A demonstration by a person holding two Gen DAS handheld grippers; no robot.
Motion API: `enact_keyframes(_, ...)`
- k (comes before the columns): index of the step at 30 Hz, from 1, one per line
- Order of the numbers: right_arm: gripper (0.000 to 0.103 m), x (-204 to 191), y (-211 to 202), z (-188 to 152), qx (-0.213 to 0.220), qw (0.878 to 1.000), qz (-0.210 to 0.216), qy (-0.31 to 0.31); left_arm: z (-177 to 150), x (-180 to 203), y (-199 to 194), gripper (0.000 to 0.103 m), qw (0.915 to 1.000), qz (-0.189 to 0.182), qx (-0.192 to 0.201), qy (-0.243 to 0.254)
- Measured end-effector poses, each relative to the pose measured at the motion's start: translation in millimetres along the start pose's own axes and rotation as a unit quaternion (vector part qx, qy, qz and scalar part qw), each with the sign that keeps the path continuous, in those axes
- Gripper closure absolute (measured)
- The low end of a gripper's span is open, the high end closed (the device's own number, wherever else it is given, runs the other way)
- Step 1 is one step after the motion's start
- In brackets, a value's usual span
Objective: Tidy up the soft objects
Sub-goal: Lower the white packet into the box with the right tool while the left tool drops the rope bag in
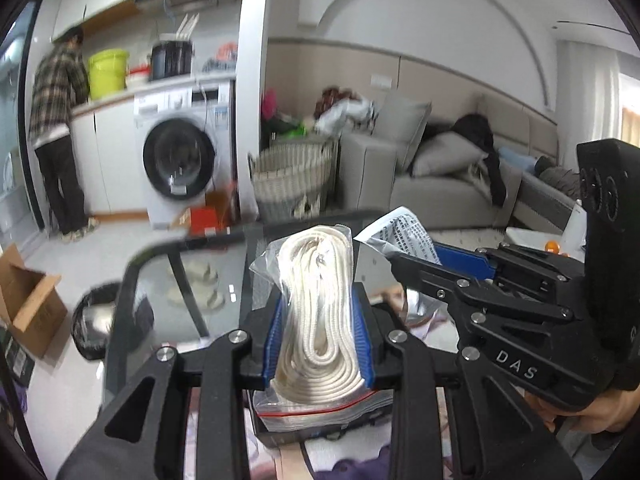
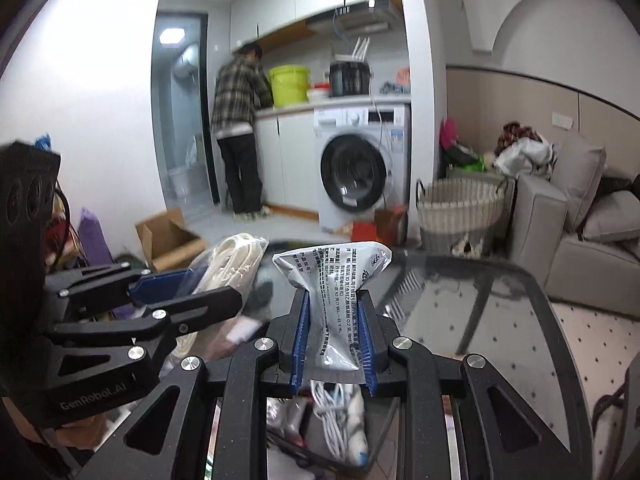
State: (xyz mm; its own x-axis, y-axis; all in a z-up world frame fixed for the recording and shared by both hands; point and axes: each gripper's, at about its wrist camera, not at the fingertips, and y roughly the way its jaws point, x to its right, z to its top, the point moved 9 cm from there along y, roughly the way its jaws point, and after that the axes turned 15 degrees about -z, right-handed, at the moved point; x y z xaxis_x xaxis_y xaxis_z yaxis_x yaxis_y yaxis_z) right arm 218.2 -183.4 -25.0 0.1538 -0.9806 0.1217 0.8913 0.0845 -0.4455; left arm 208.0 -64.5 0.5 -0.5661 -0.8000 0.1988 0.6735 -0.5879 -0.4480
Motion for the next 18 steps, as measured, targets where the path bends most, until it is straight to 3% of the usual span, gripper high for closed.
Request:
enact_keyframes(8, 0.081, 0.9, 43.6, -31.2, -0.089, 0.996, -0.001, -0.008, -26.8, -5.6, 27.5, 0.074, 0.9969, 0.004, -0.074, -0.026)
enact_keyframes(18, 0.081, -1.3, 82.2, -70.8, -0.167, 0.986, 0.019, -0.008, -55.8, -17.0, 48.6, 0.074, 0.9897, 0.014, -0.130, -0.058)
